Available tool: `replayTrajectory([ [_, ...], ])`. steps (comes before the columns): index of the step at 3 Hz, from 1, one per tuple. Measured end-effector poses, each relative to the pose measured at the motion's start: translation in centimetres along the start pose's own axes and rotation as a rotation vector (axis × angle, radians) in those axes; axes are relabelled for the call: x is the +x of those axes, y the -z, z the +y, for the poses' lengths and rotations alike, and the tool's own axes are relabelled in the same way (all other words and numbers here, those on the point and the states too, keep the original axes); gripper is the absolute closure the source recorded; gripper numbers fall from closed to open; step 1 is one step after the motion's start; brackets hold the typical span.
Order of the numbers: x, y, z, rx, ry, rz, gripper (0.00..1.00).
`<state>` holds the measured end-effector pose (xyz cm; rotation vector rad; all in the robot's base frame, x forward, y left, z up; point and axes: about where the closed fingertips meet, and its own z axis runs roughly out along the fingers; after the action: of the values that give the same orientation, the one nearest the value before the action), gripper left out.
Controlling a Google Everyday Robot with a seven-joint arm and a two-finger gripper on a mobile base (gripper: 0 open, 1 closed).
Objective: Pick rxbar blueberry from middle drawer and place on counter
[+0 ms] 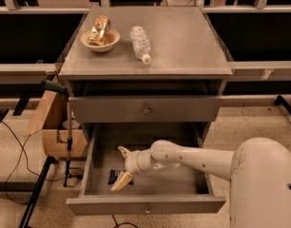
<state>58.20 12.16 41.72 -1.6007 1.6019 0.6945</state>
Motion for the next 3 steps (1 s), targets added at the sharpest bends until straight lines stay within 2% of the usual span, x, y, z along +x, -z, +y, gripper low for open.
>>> replayTrajectory([
  [2,1.2,-3.5,-0.5,0.012,0.006,0.055,0.0],
  [3,2.9,-3.9,-1.1,0.035,-0.018,0.1,0.09],
])
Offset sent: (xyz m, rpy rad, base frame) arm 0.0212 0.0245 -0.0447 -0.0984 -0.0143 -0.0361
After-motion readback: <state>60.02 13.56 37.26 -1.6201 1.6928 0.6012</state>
